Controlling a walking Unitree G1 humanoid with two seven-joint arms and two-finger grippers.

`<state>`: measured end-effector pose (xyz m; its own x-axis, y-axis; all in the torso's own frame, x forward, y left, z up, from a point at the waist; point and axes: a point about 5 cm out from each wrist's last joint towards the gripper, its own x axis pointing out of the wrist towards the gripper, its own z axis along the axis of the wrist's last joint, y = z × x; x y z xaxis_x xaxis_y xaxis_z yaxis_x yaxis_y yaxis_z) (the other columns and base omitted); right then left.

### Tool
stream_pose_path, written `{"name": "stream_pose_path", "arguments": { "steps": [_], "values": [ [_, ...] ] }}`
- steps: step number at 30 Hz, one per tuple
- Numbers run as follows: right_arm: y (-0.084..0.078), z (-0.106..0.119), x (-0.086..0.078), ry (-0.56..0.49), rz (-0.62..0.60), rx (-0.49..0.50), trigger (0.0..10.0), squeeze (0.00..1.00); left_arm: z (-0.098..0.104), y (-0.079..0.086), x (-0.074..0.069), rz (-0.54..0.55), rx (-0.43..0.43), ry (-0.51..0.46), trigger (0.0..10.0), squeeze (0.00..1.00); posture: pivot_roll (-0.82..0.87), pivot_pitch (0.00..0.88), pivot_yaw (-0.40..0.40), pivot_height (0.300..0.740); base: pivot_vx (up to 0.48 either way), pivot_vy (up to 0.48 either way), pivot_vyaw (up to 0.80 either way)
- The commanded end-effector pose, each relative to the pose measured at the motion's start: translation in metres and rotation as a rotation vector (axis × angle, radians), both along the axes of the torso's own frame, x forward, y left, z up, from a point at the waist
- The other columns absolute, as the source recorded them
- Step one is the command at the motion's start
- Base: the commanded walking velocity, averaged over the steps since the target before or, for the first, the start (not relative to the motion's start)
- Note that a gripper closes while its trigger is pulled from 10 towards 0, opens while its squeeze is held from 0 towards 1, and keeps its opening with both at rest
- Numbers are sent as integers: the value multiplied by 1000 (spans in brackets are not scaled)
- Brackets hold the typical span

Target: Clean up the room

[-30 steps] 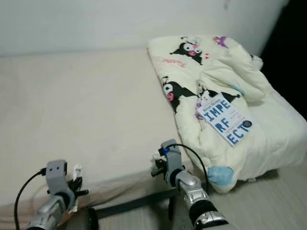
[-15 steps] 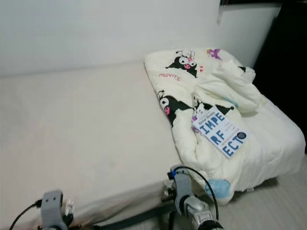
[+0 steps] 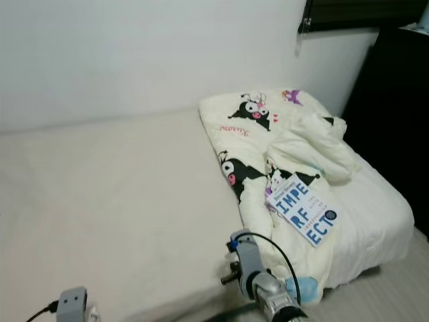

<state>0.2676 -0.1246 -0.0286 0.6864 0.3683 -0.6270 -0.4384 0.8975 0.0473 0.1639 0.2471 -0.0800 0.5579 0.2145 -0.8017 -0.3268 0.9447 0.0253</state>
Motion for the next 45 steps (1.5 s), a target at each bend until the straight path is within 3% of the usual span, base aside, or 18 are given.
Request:
{"name": "stream_pose_path", "arguments": {
  "steps": [1,9,16,17,31,45],
  "values": [
    [1,-1,-1,0,14,-11,0,0,-5,-1,-10,5,-5,38,10000,0,-42,11,-33,700,0,0,0],
    [2,-2,-2,-2,21,-16,0,0,-9,-1,-20,28,-15,80,10000,0,-39,15,-35,725,0,0,0],
    [4,-1,-2,-15,34,-13,0,0,-10,5,-26,24,-8,115,10000,0,-40,16,-34,740,-480,0,0],
    [4,-1,-2,-19,34,-15,10000,0,-10,8,-27,24,-5,116,10000,0,-41,16,-32,740,-480,0,0],
    [8,0,-2,-33,66,-14,10000,0,-9,16,-32,17,7,129,10000,0,-34,18,-29,740,-480,0,625],
    [11,0,-2,-35,61,7,10000,0,-7,20,-35,-30,15,116,10000,0,-31,19,-20,740,0,0,794]
  ]
}}
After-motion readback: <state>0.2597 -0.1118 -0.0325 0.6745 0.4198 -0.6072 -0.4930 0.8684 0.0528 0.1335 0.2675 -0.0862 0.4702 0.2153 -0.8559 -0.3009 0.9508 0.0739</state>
